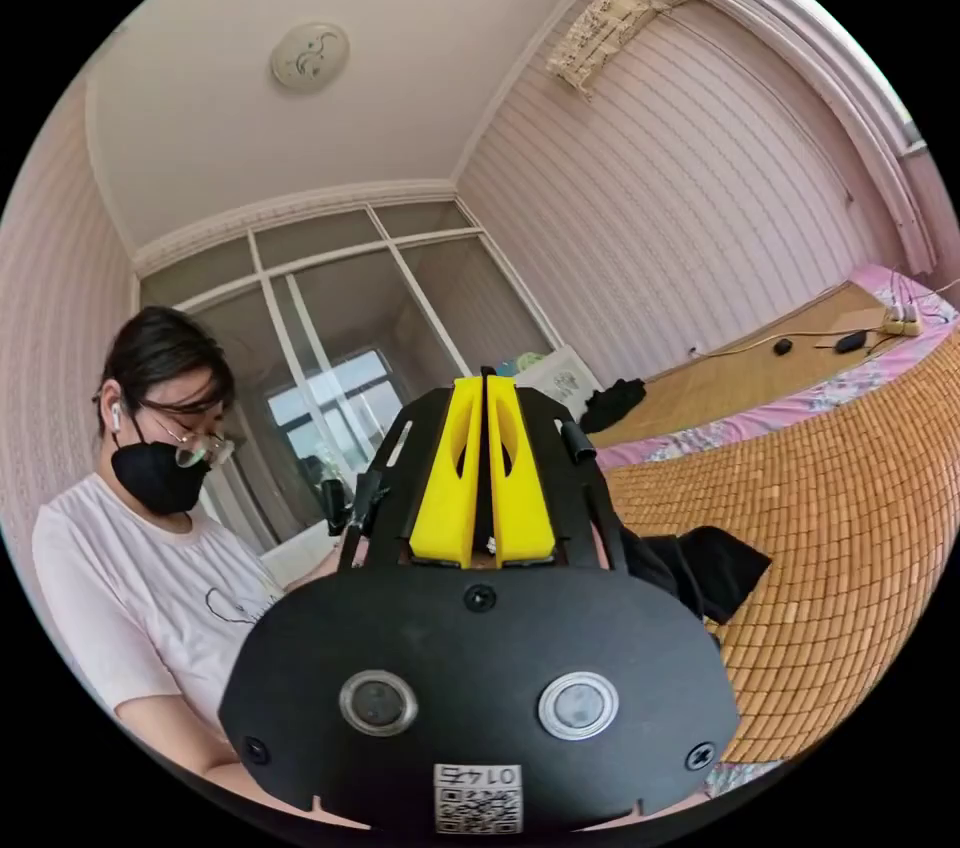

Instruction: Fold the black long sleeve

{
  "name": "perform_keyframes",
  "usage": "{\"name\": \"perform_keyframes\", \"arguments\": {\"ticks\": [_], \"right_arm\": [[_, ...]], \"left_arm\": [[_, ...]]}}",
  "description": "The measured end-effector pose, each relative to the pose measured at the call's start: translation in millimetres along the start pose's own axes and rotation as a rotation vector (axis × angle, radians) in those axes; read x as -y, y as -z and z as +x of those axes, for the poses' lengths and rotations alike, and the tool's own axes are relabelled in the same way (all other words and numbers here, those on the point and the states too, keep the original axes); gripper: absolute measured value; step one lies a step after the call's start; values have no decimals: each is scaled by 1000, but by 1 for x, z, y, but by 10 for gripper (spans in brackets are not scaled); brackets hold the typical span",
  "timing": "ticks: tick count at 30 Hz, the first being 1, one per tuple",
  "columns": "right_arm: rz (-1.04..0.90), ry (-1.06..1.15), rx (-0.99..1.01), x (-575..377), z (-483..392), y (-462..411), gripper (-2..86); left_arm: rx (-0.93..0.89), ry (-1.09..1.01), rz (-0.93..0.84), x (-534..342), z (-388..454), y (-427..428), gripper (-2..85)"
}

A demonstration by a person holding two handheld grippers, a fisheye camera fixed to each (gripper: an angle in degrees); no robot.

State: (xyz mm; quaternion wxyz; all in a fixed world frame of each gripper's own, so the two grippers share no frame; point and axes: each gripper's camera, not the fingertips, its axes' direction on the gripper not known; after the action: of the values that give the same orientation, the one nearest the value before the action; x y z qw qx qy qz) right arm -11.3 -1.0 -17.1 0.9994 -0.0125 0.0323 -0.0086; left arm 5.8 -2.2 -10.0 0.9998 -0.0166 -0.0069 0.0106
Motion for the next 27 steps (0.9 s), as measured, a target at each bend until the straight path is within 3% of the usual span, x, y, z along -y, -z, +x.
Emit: {"name": "perform_keyframes", "arguments": {"ticks": [6,8,11,14,16,18,23,27], "right_arm": [[16,-91,38,27,7,54,1],[3,-85,-27,52,17,45,1],[-167,-161,-158,113,84,-7,1],[2,-181,-160,193,89,-7,1],[164,41,-79,252,29,10,1],[225,157,13,274,-7,29,1],[182,276,139,230,-25,79,2],[-61,104,-67,98,40,89,3]], "left_arm": [[-73,99,-19,3,-10,41,-10],[-55,74,-6,13,-10,48,-10],[33,43,-60,39,-28,17,-10],[66,120,-106,78,-63,-33,-10],[49,117,-41,113,-58,-35,-10],[40,-20,91,154,-22,-10,-10],[-10,-217,185,148,18,44,-10],[-64,-140,-15,55,-3,35,-10]]}}
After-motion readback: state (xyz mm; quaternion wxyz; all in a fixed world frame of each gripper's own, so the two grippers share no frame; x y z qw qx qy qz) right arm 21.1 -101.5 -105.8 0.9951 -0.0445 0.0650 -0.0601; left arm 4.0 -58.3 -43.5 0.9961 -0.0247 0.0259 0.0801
